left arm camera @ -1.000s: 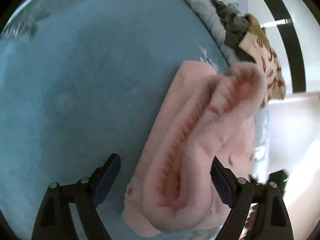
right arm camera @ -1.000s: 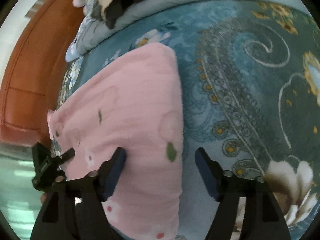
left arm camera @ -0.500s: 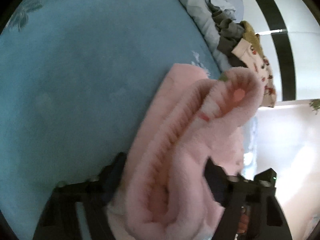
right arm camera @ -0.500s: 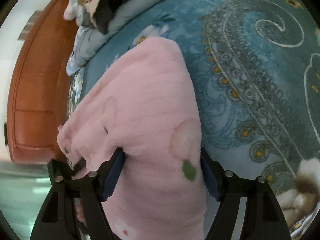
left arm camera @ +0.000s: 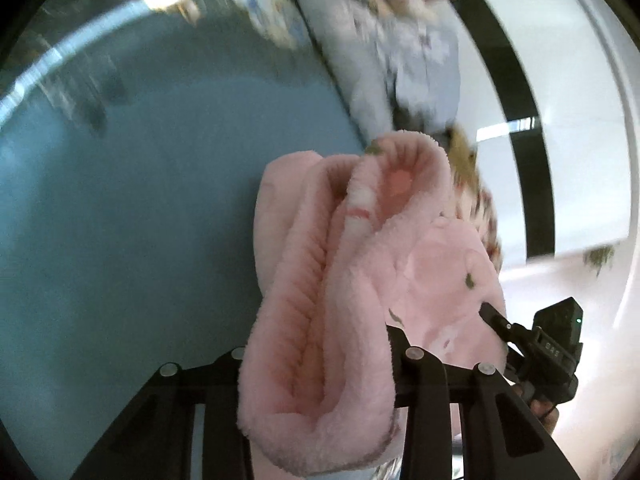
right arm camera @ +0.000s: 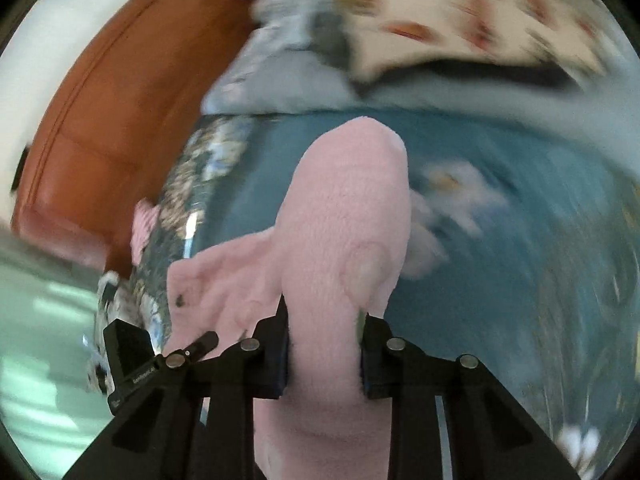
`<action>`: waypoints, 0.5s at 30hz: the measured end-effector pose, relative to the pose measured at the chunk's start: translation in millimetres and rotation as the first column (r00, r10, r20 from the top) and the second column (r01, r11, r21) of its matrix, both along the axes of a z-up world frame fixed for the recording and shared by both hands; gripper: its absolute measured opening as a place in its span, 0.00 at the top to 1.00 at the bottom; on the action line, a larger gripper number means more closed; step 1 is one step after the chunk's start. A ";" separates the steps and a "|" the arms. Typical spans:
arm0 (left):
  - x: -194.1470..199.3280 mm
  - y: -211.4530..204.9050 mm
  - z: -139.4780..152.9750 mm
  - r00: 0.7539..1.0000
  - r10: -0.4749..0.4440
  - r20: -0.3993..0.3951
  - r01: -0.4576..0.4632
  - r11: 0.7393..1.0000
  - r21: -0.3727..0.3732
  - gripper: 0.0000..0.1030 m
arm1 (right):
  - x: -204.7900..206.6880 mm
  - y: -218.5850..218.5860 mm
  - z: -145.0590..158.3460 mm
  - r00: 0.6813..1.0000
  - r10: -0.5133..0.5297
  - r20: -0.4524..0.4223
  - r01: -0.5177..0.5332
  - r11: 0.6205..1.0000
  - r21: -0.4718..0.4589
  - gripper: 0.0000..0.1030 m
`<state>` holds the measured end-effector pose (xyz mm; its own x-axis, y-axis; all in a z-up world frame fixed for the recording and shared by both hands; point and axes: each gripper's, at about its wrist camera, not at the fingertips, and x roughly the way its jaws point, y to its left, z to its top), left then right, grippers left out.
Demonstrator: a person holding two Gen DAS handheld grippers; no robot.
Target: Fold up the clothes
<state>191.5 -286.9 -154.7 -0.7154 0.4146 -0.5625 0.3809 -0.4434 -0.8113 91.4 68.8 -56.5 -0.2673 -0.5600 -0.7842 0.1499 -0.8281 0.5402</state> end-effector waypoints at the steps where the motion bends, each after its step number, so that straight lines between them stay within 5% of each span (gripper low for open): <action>1: 2.5 -14.3 3.3 0.999 0.037 -0.014 -0.037 0.999 -0.008 0.63 | -11.9 -16.3 5.8 0.999 0.039 -0.016 -0.039 0.999 0.002 0.73; 5: 17.0 -86.7 7.0 0.979 0.201 -0.026 -0.202 0.978 -0.041 0.63 | -67.5 -110.8 16.4 0.973 0.224 -0.062 -0.225 0.974 -0.004 0.73; 15: 42.2 -224.5 3.8 0.877 0.480 -0.027 -0.479 0.870 -0.116 0.63 | -163.8 -380.6 8.4 0.811 0.573 -0.115 -0.567 0.819 0.088 0.74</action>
<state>233.6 -511.3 -150.9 -0.8079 -0.0468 -0.5875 0.5729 -0.2960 -0.7643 -72.4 -311.8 -48.1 -0.0129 -0.6069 -0.7946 0.6689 -0.5960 0.4443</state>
